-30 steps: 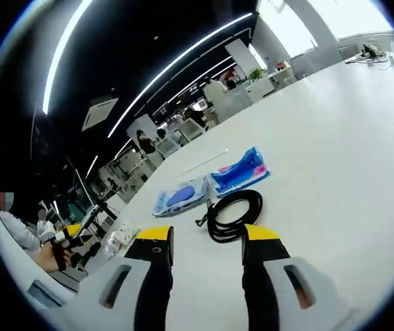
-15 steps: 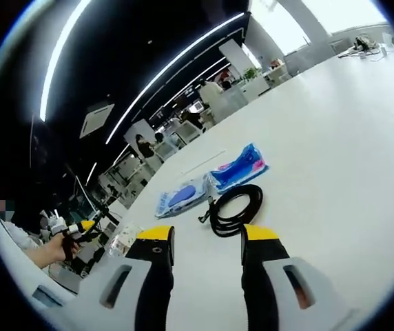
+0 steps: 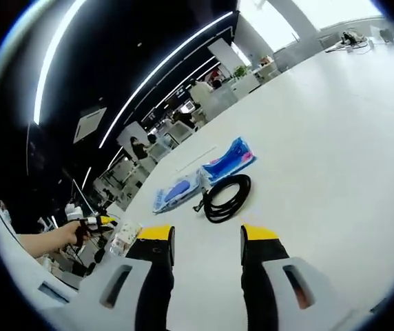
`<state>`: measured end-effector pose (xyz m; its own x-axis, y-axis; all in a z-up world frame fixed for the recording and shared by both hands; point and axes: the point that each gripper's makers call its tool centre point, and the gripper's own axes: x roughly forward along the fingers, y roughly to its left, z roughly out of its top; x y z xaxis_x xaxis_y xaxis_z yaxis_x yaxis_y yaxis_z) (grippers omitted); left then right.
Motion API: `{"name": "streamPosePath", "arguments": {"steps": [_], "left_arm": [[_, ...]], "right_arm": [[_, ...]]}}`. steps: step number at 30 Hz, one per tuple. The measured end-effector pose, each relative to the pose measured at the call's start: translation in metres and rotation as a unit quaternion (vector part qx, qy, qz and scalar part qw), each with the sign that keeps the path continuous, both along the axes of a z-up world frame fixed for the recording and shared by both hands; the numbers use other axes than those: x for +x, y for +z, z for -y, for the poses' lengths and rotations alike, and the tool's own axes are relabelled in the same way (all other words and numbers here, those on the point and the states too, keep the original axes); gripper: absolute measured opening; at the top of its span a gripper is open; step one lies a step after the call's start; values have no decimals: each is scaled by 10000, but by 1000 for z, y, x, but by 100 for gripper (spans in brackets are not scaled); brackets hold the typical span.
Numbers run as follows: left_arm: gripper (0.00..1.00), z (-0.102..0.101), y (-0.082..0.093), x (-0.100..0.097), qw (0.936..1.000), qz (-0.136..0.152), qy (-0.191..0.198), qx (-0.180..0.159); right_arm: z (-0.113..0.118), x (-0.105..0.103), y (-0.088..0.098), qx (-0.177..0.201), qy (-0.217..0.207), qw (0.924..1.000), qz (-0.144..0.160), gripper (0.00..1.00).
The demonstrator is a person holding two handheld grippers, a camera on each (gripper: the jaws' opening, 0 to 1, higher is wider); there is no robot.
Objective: Arrange the tabletop items into an orderly group along one side of the table until the central work area is clear of visible clutter.
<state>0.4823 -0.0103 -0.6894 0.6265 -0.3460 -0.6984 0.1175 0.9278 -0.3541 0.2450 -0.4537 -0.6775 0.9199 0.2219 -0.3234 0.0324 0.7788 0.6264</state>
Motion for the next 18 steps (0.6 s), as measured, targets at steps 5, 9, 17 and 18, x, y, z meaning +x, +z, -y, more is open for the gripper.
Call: {"name": "streamPosePath", "arguments": {"steps": [5,9,17,18], "left_arm": [[40,-1,-12,8,9985,-362,-112,393],[38,0,-24,12,9951,-587,-307,730],[32,3,-46,14,9884,-888,-511,1121],[29,0,-49,14,9871,-961,-454,1197]], "right_arm": [[-4,-6,-3,79,-61,9999,-62,36],[-9,-6,-1,57,-46,9999,-99,36],[-7,-8,-4,131,-103,9997,-175,34],[-7,-9,-4,104,-78,9997,-193,34]]}}
